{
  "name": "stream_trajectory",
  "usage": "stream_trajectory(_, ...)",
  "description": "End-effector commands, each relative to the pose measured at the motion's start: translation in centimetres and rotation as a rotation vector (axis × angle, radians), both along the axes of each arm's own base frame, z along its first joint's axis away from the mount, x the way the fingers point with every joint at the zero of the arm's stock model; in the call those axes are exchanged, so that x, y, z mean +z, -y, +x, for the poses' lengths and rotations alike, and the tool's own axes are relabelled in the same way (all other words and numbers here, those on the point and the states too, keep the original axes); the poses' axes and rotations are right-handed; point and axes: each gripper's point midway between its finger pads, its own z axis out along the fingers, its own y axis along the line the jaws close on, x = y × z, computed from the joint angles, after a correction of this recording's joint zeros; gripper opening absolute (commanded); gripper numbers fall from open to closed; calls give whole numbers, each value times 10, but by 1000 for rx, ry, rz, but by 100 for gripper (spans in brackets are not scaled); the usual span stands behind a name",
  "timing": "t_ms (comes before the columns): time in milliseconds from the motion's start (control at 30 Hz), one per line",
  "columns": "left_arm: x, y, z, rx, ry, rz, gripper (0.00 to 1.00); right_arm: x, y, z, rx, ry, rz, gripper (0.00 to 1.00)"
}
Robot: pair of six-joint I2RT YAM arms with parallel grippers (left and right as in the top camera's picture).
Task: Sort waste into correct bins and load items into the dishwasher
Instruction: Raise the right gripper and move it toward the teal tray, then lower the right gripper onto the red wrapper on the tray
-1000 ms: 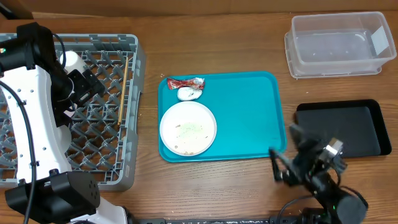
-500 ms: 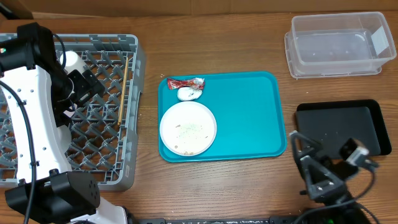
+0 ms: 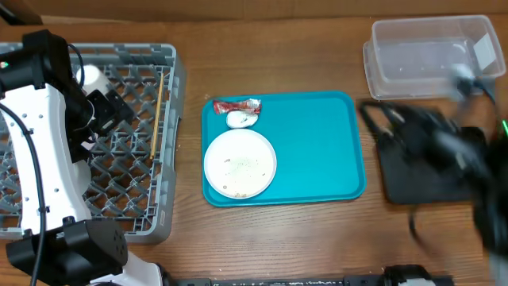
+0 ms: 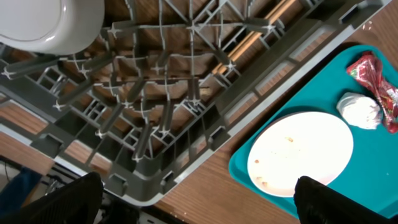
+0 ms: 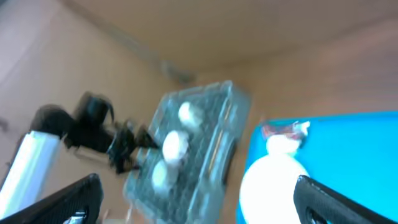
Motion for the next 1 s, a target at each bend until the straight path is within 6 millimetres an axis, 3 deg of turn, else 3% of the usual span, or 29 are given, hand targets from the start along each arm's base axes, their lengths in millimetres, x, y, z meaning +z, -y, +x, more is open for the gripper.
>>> stream_trajectory(0, 4, -2, -3, -14, 12, 15, 100, -30, -48, 44, 172, -46, -262, 99)
stream_trajectory(167, 4, -2, -3, -14, 12, 15, 100, -118, -94, 89, 126, -223, -611, 100)
stream_trajectory(300, 4, -2, -3, -14, 12, 15, 100, -175, -110, 125, 72, -256, -769, 100)
stream_trajectory(400, 4, -2, -3, -14, 12, 15, 100, -195, -121, 140, 75, -258, -779, 100)
stream_trajectory(533, 4, -2, -3, -14, 12, 15, 100, -202, -135, 160, 75, -201, -752, 100)
stream_trajectory(600, 4, -2, -3, -14, 12, 15, 100, -210, -143, 172, 69, -169, -737, 93)
stream_trajectory(667, 4, -2, -3, -14, 12, 15, 100, -223, -148, 180, 70, -167, -739, 92)
stream_trajectory(767, 4, -2, -3, -14, 12, 15, 100, -257, -160, 181, 161, -178, -788, 92)
stream_trajectory(833, 4, -2, -3, -14, 13, 16, 100, -288, -167, 178, 256, -194, -835, 99)
stream_trajectory(967, 4, -2, -3, -14, 12, 15, 100, -332, -166, 174, 353, -221, -925, 96)
